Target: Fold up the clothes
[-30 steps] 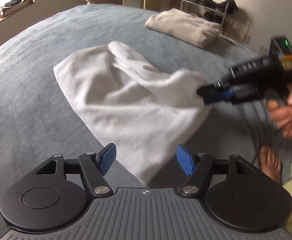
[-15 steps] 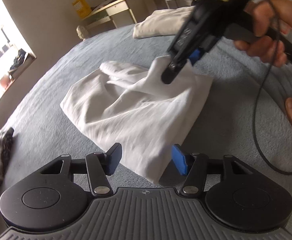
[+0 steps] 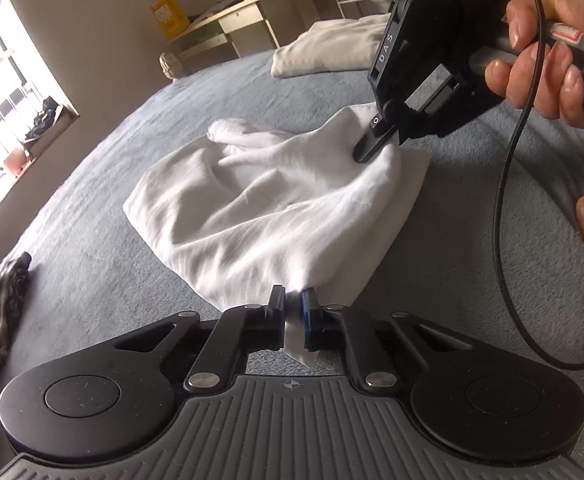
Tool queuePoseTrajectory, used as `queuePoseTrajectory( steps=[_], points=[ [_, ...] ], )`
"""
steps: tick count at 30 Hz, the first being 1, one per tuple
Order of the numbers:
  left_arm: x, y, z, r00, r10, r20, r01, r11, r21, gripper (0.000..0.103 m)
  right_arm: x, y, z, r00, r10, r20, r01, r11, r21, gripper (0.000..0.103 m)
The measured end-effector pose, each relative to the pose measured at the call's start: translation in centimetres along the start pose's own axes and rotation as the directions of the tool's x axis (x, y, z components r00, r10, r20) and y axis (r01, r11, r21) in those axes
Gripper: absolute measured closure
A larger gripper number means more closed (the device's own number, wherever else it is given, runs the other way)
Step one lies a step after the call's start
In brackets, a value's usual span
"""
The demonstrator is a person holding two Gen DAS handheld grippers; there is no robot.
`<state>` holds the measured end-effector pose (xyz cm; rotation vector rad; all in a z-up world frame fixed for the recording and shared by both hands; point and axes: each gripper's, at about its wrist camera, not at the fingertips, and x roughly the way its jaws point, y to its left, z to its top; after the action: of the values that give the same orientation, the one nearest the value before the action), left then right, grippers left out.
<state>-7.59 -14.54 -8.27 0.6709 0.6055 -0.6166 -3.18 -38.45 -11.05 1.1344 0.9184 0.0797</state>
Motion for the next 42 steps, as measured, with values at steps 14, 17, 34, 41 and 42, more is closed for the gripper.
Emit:
queuePoseTrajectory(
  steps=[14, 17, 34, 41, 42],
  points=[
    [0.2, -1.0, -0.8, 0.998, 0.03, -0.052, -0.026, 0.997, 0.071, 0.101, -0.3, -2.5, -0.3, 0.999, 0.033, 0.015, -0.034, 0.997, 0.073, 0.098],
    [0.6, -1.1, -1.0, 0.996, 0.021, -0.086, -0.014, 0.997, 0.078, 0.101, -0.7, -2.3, 0.2, 0.999, 0.003, 0.042, -0.004, 0.999, 0.042, 0.098],
    [-1.0, 5.0, -1.5, 0.98, -0.178, -0.084, 0.154, 0.96, -0.235, 0.082, -1.4, 6.3, 1.6, 0.968, -0.131, 0.213, 0.217, 0.864, -0.454, 0.084],
    [0.0, 6.6, 0.4, 0.981, -0.196, 0.007, 0.189, 0.939, -0.289, 0.082, 2.3, 7.5, 5.5, 0.97, -0.177, 0.164, 0.232, 0.87, -0.436, 0.079],
    [0.5, 6.2, 0.8, 0.981, -0.194, 0.016, 0.191, 0.945, -0.265, 0.082, 2.6, 7.9, 5.9, 0.97, -0.176, 0.167, 0.233, 0.868, -0.439, 0.079]
  ],
)
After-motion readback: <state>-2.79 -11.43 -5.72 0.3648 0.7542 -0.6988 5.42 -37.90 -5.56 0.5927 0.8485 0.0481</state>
